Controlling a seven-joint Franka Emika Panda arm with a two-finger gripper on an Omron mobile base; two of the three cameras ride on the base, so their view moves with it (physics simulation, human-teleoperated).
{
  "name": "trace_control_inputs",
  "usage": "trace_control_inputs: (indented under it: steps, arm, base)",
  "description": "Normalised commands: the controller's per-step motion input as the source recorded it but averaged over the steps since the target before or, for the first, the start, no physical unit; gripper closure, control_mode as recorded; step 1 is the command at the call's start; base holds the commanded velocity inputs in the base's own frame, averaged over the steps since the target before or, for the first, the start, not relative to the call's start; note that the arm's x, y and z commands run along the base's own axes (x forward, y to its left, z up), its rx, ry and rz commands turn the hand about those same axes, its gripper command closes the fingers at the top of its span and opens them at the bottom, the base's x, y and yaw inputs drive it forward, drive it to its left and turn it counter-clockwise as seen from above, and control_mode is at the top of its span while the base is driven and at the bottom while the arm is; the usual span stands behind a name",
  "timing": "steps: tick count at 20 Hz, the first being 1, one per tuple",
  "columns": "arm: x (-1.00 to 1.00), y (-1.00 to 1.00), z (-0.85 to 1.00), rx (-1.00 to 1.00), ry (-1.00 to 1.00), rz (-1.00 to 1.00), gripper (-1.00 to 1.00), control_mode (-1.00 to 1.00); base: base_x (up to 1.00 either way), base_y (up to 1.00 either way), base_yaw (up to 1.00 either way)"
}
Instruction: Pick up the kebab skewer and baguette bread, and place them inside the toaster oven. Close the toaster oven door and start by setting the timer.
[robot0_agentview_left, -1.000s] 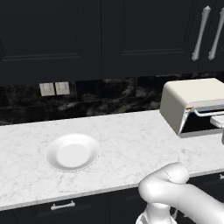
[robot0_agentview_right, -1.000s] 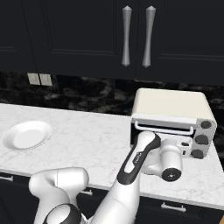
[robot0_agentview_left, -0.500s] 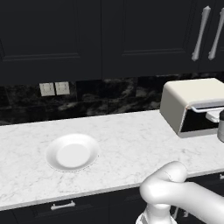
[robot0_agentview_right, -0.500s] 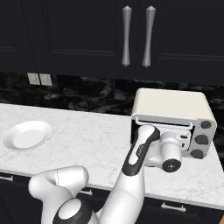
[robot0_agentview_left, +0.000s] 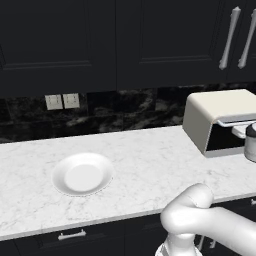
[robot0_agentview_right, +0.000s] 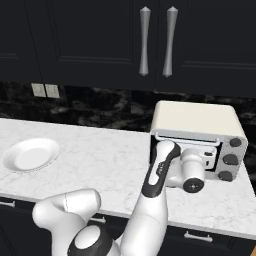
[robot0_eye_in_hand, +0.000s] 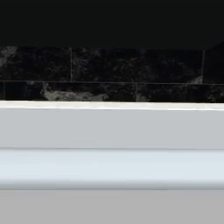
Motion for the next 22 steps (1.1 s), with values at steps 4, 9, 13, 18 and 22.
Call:
trace_control_inputs:
  steps: [4, 9, 13, 18, 22]
  arm:
    - [0.16, 0.08, 0.0, 0.0, 0.01, 0.0, -1.0, -1.0]
    - [-0.12, -0.4, 0.0, 0.0, 0.0, 0.0, -1.0, -1.0]
    - [-0.17, -0.86, 0.0, 0.0, 0.0, 0.0, -1.0, -1.0]
    - [-0.21, -0.93, -0.07, 0.03, 0.0, 0.0, -1.0, -1.0]
    - [-0.24, -0.84, -0.22, 0.04, 0.0, 0.0, -1.0, -1.0]
  base:
    - [0.0, 0.0, 0.0]
    - [0.0, 0.0, 0.0]
    - [0.0, 0.0, 0.0]
    - [0.0, 0.0, 0.0]
    - [0.0, 0.0, 0.0]
